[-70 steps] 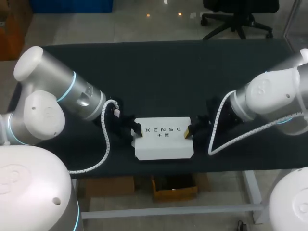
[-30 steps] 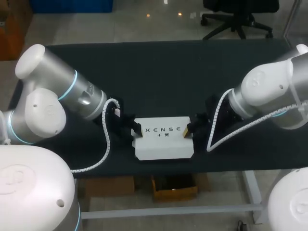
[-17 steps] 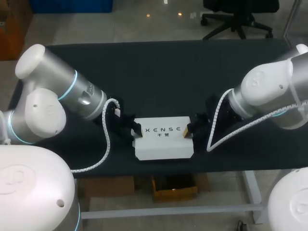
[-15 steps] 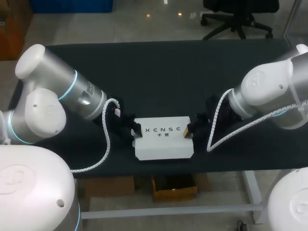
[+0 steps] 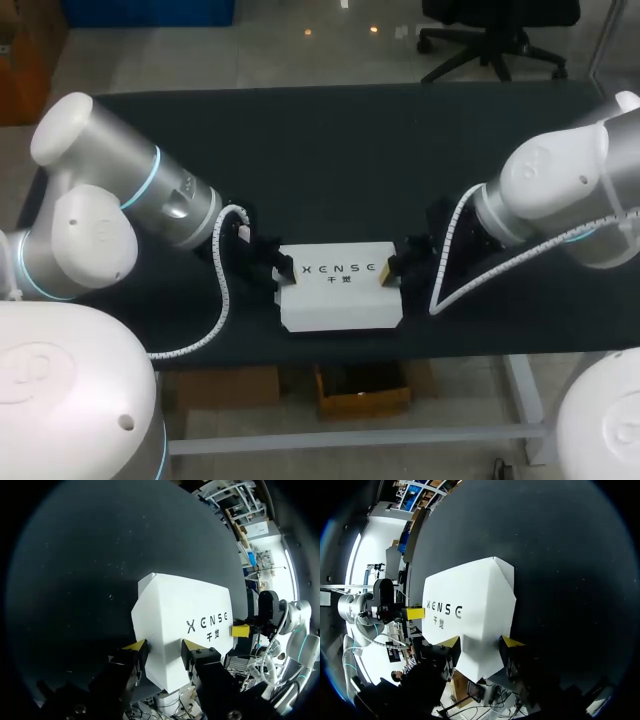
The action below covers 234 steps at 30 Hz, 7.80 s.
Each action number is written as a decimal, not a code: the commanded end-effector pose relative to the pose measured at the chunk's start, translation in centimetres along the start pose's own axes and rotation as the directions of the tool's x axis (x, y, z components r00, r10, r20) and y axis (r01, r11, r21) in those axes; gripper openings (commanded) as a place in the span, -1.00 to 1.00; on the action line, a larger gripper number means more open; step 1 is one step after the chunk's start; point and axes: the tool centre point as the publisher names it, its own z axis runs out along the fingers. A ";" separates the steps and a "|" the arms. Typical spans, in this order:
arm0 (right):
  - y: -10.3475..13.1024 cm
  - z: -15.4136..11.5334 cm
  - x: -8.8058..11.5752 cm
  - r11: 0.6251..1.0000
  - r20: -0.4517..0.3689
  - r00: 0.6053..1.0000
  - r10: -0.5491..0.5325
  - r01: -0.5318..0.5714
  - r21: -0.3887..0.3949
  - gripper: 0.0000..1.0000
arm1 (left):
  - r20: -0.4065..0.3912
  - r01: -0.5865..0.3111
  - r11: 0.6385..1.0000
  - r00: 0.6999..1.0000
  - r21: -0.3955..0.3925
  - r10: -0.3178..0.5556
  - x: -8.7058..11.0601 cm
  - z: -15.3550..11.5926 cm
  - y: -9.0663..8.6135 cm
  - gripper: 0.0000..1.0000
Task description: Assemble the packaging by folding the flat box into shape, placing the metal phone stand inside, and closing the box properly
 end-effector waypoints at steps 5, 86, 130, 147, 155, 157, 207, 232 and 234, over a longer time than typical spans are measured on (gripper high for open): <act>-0.1 0.3 0.2 1.000 -0.024 1.000 0.000 0.001 0.021 -0.03 | -0.008 0.006 1.000 1.000 0.002 -0.006 0.1 0.3 0.1 -0.10; 0.8 -0.9 1.0 0.972 0.080 0.986 0.148 -0.160 0.172 -0.25 | -0.002 0.094 0.972 0.995 -0.213 -0.097 1.6 -0.4 -0.1 -0.14; 0.8 -1.7 1.6 0.967 0.102 0.980 0.170 -0.186 0.176 -0.29 | 0.016 0.175 0.901 0.983 -0.398 -0.184 2.8 -1.6 -0.6 -0.18; 1.2 -2.0 1.8 0.957 0.093 0.979 0.183 -0.199 0.209 -0.30 | 0.015 0.191 0.876 0.979 -0.444 -0.206 2.9 -1.7 -0.9 -0.13; 1.6 -2.2 2.1 0.952 0.089 0.978 0.190 -0.206 0.227 -0.29 | 0.015 0.197 0.868 0.977 -0.457 -0.214 3.0 -1.8 -1.2 -0.13; 1.7 -2.3 2.1 0.951 0.089 0.977 0.193 -0.209 0.230 -0.29 | 0.016 0.198 0.866 0.976 -0.459 -0.215 3.0 -1.9 -1.3 -0.13; 2.3 -3.3 3.6 0.924 0.068 0.971 0.228 -0.238 0.298 -0.27 | 0.008 0.217 0.811 0.967 -0.543 -0.254 3.7 -3.0 -2.1 -0.11; 2.7 -3.8 4.1 0.910 0.056 0.968 0.245 -0.250 0.330 -0.27 | 0.000 0.221 0.777 0.962 -0.589 -0.273 4.1 -3.3 -2.5 -0.10; 2.7 -3.8 4.1 0.909 0.056 0.967 0.247 -0.252 0.333 -0.27 | 0.000 0.221 0.772 0.961 -0.596 -0.275 4.2 -3.2 -2.5 -0.10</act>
